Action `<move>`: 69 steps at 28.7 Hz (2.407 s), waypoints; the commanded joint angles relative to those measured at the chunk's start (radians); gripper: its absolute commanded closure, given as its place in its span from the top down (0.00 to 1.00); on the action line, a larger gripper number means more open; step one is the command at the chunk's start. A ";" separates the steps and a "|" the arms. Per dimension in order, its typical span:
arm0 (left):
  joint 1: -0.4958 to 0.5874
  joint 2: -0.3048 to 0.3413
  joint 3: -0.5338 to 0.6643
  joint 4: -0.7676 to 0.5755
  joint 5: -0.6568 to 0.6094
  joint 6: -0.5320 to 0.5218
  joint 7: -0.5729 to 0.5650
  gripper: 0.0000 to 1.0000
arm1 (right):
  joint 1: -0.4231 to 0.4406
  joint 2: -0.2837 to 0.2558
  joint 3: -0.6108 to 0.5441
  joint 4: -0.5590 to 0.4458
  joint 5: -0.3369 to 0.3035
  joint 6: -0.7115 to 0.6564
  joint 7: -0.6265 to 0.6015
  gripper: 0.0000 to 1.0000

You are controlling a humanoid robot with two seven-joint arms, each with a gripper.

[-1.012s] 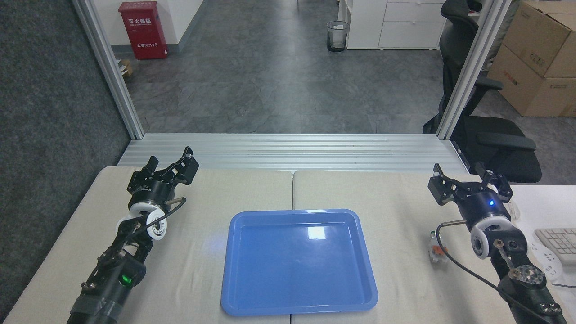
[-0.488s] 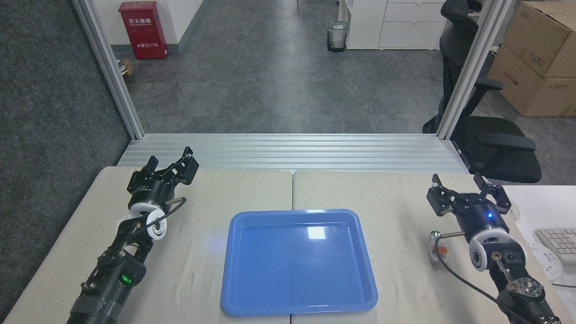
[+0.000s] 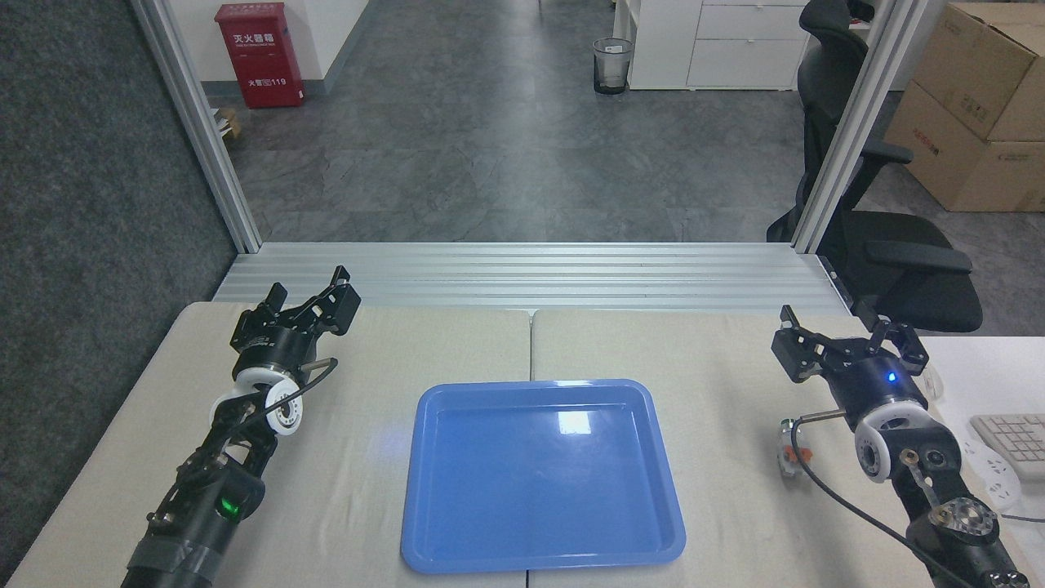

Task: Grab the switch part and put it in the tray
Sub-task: 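Move the right gripper down toward the orange-and-white switch part, then close the right gripper on the switch part and lift it, then carry the switch part over the blue tray and lower it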

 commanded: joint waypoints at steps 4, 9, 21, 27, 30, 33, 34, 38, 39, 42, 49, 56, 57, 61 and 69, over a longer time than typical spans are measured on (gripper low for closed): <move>0.000 -0.001 0.001 0.000 0.000 0.000 0.000 1.00 | 0.072 0.029 0.015 -0.139 0.006 0.001 0.006 0.97; 0.000 0.000 -0.001 0.000 0.000 0.000 0.000 1.00 | 0.176 0.085 0.010 -0.176 -0.001 0.001 0.005 0.97; 0.000 0.000 -0.001 0.000 0.000 0.000 0.000 1.00 | 0.255 0.135 0.001 -0.020 -0.114 0.054 0.009 0.96; 0.000 0.000 -0.001 0.000 0.000 -0.001 0.000 1.00 | 0.224 0.064 0.001 0.054 -0.114 0.117 -0.004 0.95; 0.000 0.000 0.001 0.000 0.000 0.000 0.000 1.00 | 0.229 0.063 0.004 0.092 -0.106 0.122 -0.015 0.95; 0.000 0.000 0.001 0.000 0.000 0.000 0.000 1.00 | 0.229 0.075 0.013 0.146 -0.106 0.122 -0.015 0.95; 0.000 0.000 0.001 0.000 0.000 0.000 0.000 1.00 | 0.227 0.075 0.019 0.163 -0.106 0.121 -0.015 0.95; 0.000 0.000 0.001 0.000 0.000 0.000 0.000 1.00 | 0.224 0.075 0.084 0.207 -0.106 0.117 -0.020 0.89; 0.000 0.000 -0.001 0.000 0.000 0.000 0.000 1.00 | 0.224 0.075 0.096 0.207 -0.106 0.117 -0.021 0.88; 0.000 0.000 0.001 0.000 0.000 0.000 0.000 1.00 | 0.224 0.075 0.108 0.207 -0.106 0.117 -0.024 0.82; 0.000 0.000 -0.001 0.000 0.000 0.000 0.000 1.00 | 0.224 0.075 0.109 0.198 -0.112 0.114 -0.024 0.19; 0.000 0.000 -0.001 0.000 0.000 0.000 0.000 1.00 | 0.169 0.116 0.004 0.021 -0.120 0.114 -0.015 0.00; 0.000 0.000 0.001 0.000 0.000 0.000 0.000 1.00 | 0.149 0.118 0.007 -0.012 -0.119 0.116 -0.012 0.00; 0.000 0.000 0.001 0.000 0.000 0.000 0.000 1.00 | 0.103 0.129 0.076 -0.165 -0.105 0.116 0.029 0.00; 0.000 0.000 -0.001 0.000 0.000 0.000 0.000 1.00 | 0.071 0.205 0.472 -0.362 0.009 0.095 0.106 0.00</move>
